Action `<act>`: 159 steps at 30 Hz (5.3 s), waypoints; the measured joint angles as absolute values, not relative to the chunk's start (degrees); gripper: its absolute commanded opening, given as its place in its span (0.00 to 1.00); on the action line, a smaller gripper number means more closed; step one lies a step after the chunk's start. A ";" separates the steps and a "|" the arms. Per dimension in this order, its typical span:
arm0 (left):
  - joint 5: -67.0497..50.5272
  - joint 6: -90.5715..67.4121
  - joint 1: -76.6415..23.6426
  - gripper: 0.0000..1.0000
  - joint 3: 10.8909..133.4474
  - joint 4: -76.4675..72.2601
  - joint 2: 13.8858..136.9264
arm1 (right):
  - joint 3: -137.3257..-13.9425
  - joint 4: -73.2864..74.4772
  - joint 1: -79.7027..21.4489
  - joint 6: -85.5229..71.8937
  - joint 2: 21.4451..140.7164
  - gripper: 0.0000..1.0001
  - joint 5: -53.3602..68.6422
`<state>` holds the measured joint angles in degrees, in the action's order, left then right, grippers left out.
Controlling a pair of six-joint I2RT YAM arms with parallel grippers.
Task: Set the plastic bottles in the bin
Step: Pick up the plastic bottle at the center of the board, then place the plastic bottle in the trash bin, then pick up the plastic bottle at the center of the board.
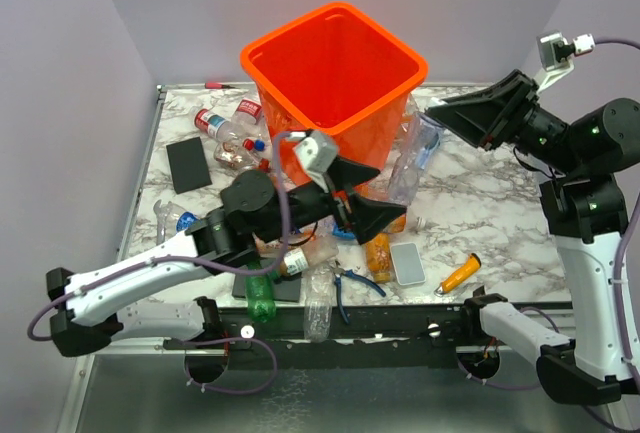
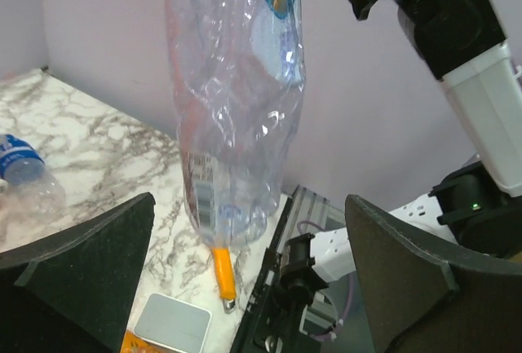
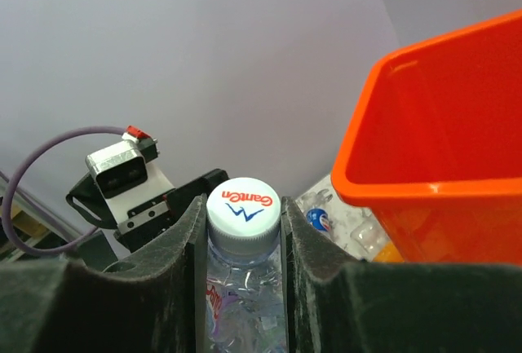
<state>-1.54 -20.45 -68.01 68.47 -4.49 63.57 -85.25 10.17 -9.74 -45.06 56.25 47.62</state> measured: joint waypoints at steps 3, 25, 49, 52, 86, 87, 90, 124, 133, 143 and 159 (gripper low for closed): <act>1.15 -20.21 -68.01 0.99 66.08 -4.49 57.43 | -89.03 8.78 -9.74 -45.65 58.65 0.01 47.72; 54.72 -9.82 -68.01 0.99 44.73 -1.02 27.70 | -115.66 -5.65 -17.65 -32.38 86.41 0.01 24.71; 77.47 -6.20 -68.01 0.99 30.98 -3.18 13.78 | -122.04 21.19 -33.45 -7.94 100.57 0.88 -0.86; 77.52 -6.13 -68.01 0.99 30.98 -3.18 14.13 | -121.97 22.20 -33.45 -9.98 97.62 0.89 -1.23; 49.39 -7.86 -68.01 0.99 32.08 0.10 33.52 | -29.95 26.20 -29.61 -54.00 45.52 0.92 -18.74; 49.06 -7.99 -68.01 0.99 32.12 0.23 33.85 | -27.24 24.84 -28.82 -57.01 43.05 0.92 -18.72; 48.23 -8.69 -68.01 0.99 32.12 0.58 34.04 | -19.49 20.93 -27.77 -66.59 35.97 0.91 -19.18; 47.40 -9.43 -68.01 0.99 32.16 0.60 36.51 | -7.75 -22.26 -20.43 -87.44 61.93 0.36 -13.65; 48.49 -9.17 -68.01 0.99 32.27 0.60 36.47 | -9.80 -12.56 -20.23 -82.46 46.48 0.13 -15.35; 48.51 -5.87 -68.01 0.99 40.82 -1.23 34.39 | -40.21 12.80 -20.23 -51.48 31.40 0.01 -12.29; -4.43 -9.47 -68.01 0.99 73.32 5.21 59.20 | -61.89 26.98 -20.18 -25.12 42.44 0.01 37.21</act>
<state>-4.43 -9.47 -68.01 73.32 5.21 59.20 -61.89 26.98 -20.18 -25.12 42.44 37.21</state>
